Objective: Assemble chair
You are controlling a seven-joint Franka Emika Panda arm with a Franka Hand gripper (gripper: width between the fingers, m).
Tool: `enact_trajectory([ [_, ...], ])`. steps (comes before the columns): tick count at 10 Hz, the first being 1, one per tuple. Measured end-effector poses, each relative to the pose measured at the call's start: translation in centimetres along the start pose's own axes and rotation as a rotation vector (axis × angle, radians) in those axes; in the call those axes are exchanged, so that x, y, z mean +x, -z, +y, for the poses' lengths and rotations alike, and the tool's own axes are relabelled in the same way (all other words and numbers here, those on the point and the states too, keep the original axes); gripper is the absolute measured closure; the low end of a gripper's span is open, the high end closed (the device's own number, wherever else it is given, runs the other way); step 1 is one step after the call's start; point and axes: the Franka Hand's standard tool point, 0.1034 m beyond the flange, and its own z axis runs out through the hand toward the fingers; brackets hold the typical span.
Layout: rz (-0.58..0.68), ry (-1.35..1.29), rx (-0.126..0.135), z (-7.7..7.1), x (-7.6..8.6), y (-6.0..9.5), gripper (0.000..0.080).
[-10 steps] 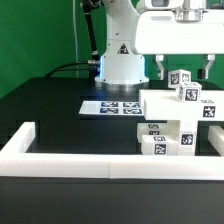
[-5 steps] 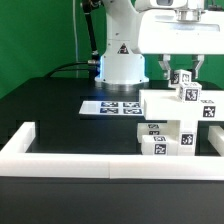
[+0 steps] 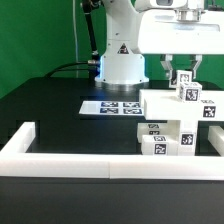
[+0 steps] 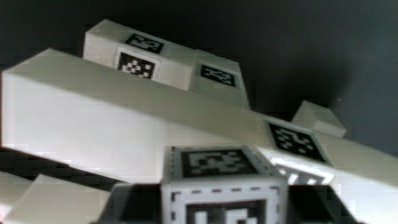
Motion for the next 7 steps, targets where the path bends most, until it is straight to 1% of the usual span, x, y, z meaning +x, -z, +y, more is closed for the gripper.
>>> enact_trajectory([
  [1,-0.006,-0.009,0.002,0.07,-0.02,-0.01,0.0512],
  [3,-0.005,-0.233,0.004,-0.05,0.02,-0.01,0.0512],
  [5,-0.007,-0.395,0.007,-0.09,0.03,-0.01,0.0512],
  [6,-0.006,-0.526,0.016,-0.08,0.06,0.0,0.0512],
  [7,-0.006,-0.582,0.02,-0.05,0.05,0.0,0.0512],
])
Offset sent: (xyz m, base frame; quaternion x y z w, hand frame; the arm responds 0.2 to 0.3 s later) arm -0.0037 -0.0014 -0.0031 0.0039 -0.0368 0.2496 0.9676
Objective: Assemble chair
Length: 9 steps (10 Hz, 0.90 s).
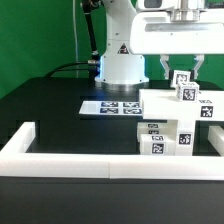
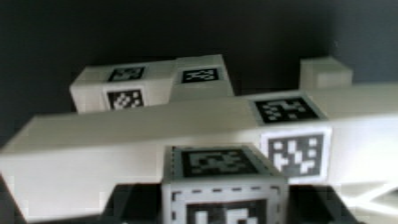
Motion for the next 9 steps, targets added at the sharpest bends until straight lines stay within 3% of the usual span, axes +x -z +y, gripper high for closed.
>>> enact_trajectory([
  [9,-0.008,-0.643,0.037,0.13,0.12,-0.02,0.0511],
])
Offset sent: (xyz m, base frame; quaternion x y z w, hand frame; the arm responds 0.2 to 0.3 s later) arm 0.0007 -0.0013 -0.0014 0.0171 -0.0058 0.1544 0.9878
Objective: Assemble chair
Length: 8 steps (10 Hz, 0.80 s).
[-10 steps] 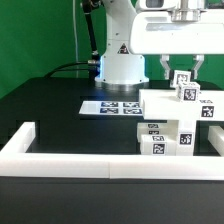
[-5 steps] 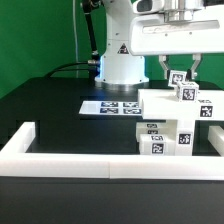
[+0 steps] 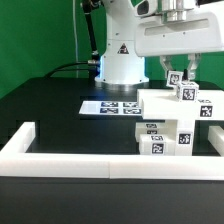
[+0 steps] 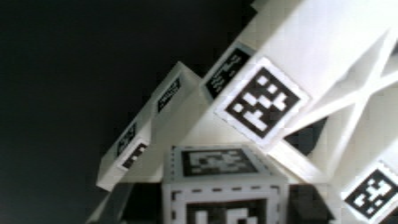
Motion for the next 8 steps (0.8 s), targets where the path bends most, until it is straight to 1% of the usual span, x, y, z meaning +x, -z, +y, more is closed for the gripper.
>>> enact_trajectory([
  [2,-0.001,-0.092,0.0,-0.02,-0.07,-0.01,0.0511],
  [3,-0.001,-0.063,0.0,-0.02,-0.06,-0.01,0.0331],
  [4,-0.001,-0.03,0.0,-0.02,-0.06,-0.01,0.0213],
  [5,0.001,-0.007,-0.006,-0.08,-0.2,-0.03,0.0213],
  [6,0.005,0.063,-0.01,-0.15,-0.29,-0.03,0.0163],
  [8,0.012,0.283,-0.014,-0.2,-0.49,-0.1,0.0152],
])
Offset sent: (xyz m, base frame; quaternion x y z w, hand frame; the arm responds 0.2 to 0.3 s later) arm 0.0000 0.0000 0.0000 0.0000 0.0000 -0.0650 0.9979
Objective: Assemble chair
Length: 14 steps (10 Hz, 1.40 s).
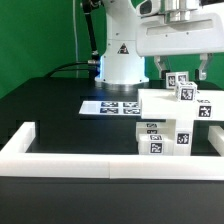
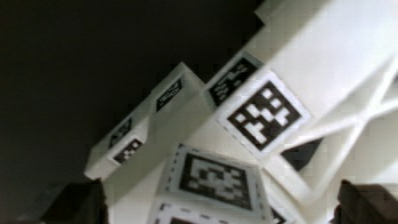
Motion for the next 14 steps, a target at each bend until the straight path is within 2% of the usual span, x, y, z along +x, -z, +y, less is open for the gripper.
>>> enact_trajectory([
  [8,0.019,0.637,-0.009,0.01,0.1,0.0,0.015],
  [13,0.019,0.809,-0.016,0.24,0.35,0.0,0.015],
  [14,0.019,0.807,-0.016,0.24,0.34,0.0,0.0277],
])
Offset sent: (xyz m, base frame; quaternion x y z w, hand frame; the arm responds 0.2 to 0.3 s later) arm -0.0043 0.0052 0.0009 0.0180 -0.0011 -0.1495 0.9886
